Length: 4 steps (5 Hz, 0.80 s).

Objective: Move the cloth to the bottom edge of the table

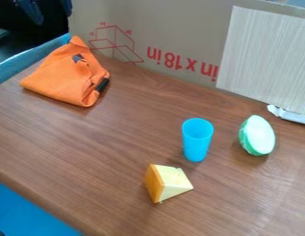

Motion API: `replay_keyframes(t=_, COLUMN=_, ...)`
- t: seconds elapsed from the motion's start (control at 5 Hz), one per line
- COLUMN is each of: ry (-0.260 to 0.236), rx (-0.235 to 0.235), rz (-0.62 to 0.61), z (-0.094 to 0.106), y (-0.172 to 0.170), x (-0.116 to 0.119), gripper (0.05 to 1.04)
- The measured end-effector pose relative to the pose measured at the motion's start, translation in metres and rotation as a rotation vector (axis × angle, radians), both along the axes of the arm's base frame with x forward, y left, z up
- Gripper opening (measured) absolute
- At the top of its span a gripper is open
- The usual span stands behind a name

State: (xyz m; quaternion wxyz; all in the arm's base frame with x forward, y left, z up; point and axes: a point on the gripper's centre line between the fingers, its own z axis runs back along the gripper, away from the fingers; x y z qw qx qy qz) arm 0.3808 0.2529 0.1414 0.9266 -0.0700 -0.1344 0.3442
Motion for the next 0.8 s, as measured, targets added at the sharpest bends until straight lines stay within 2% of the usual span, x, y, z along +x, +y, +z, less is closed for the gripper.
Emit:
replay_keyframes(t=0.2, ry=0.037, rx=-0.028, rz=-0.003, z=-0.021, y=0.001, x=0.000, gripper=1.001)
replay_keyframes(t=0.6, ry=0.054, rx=0.003, rz=-0.021, z=-0.050, y=0.016, x=-0.008, gripper=1.001)
replay_keyframes(t=0.8, ry=0.060, rx=-0.003, rz=-0.038, z=-0.074, y=0.018, x=-0.019, gripper=1.001)
